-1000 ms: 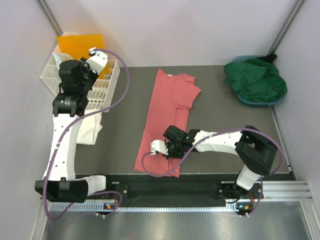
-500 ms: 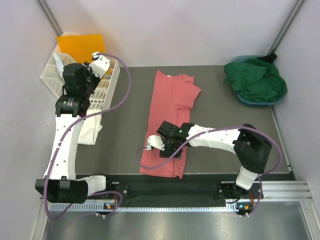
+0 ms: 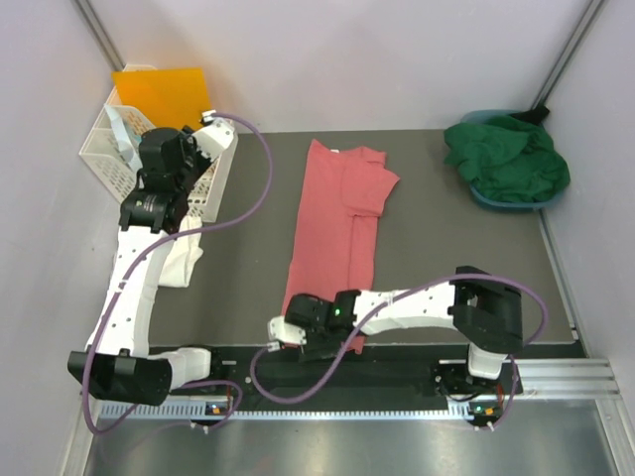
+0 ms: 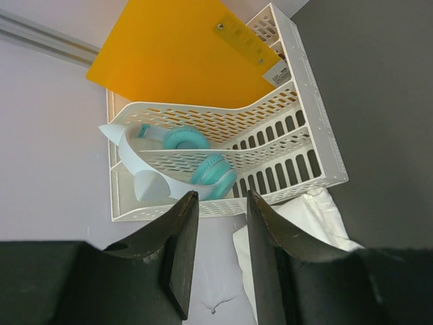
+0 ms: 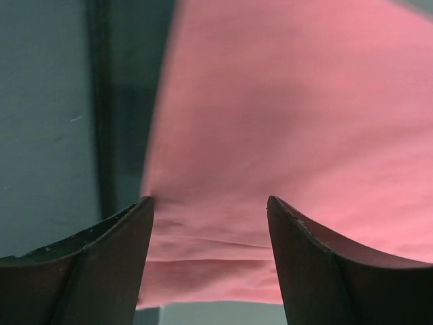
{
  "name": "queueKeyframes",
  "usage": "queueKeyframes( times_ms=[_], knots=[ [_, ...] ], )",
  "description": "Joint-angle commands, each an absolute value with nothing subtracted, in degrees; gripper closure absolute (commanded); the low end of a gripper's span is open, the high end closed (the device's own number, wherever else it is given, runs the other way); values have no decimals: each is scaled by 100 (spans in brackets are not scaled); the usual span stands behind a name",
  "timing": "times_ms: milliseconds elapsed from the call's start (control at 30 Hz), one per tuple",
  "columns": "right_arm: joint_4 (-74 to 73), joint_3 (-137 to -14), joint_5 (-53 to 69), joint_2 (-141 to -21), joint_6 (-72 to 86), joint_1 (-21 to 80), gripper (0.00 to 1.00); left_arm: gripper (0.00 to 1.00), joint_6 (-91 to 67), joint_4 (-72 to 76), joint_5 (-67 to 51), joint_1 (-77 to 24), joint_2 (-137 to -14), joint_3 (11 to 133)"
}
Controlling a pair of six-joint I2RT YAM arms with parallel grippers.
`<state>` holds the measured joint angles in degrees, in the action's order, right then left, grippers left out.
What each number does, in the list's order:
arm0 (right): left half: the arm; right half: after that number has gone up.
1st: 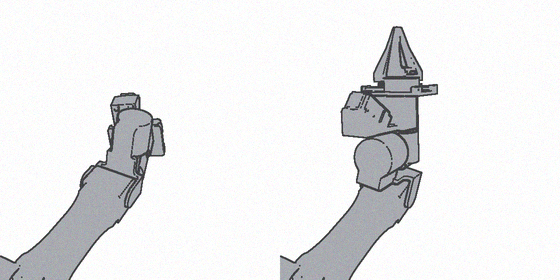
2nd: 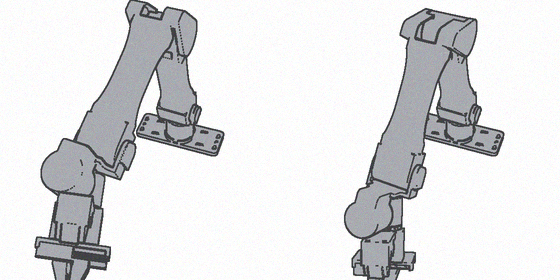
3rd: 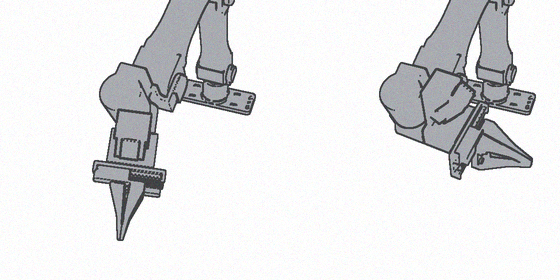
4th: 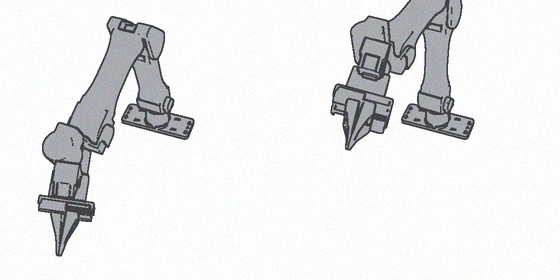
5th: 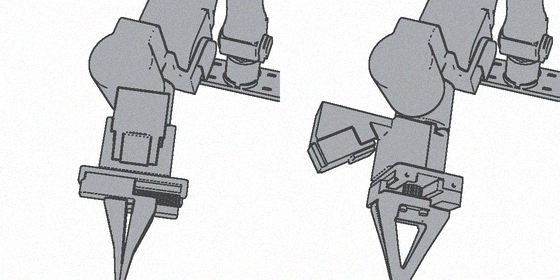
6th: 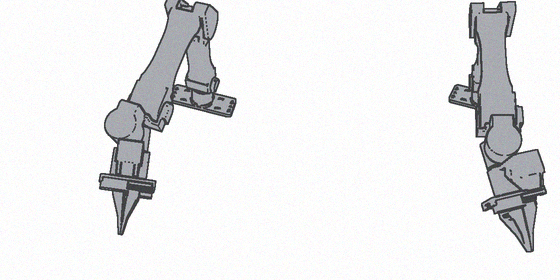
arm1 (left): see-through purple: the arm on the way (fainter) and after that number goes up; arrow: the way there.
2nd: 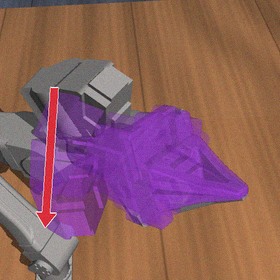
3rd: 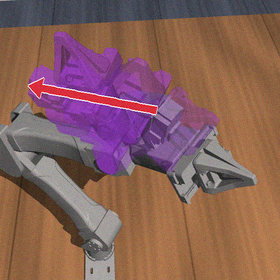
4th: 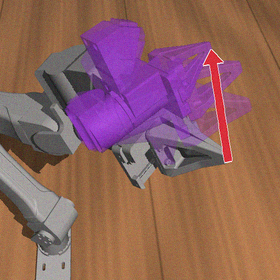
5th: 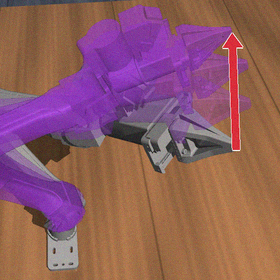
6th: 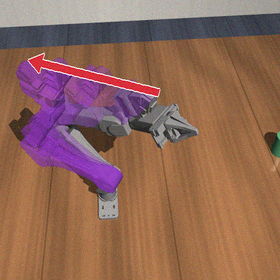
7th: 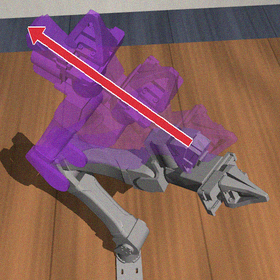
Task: Fold and stack the t-shirts
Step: Grab the bottom of the folded rectangular tshirt with right arm
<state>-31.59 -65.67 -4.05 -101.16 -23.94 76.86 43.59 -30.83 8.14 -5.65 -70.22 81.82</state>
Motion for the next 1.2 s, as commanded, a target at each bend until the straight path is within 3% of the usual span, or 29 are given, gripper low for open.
queueKeyframes(
  times_ms=[0, 267, 933, 1167],
  knots=[
    [-2427, -6135, -1246, -9765, -2259, 7972, 32, 60, 4684, -2804, 993, -615, -6926, 8121],
    [-2188, -6100, -1547, -9747, -2092, 8077, 32, 60, 4641, -2804, 1300, -844, -6856, 8016],
    [-1952, -5915, -941, -9958, -1749, 8543, 30, 60, 4904, -2532, 1512, -967, -6943, 8033],
    [-1626, -5740, -1441, -10134, -1793, 8455, 31, 60, 4887, -2496, 1556, -1002, -6820, 7884]
  ],
)
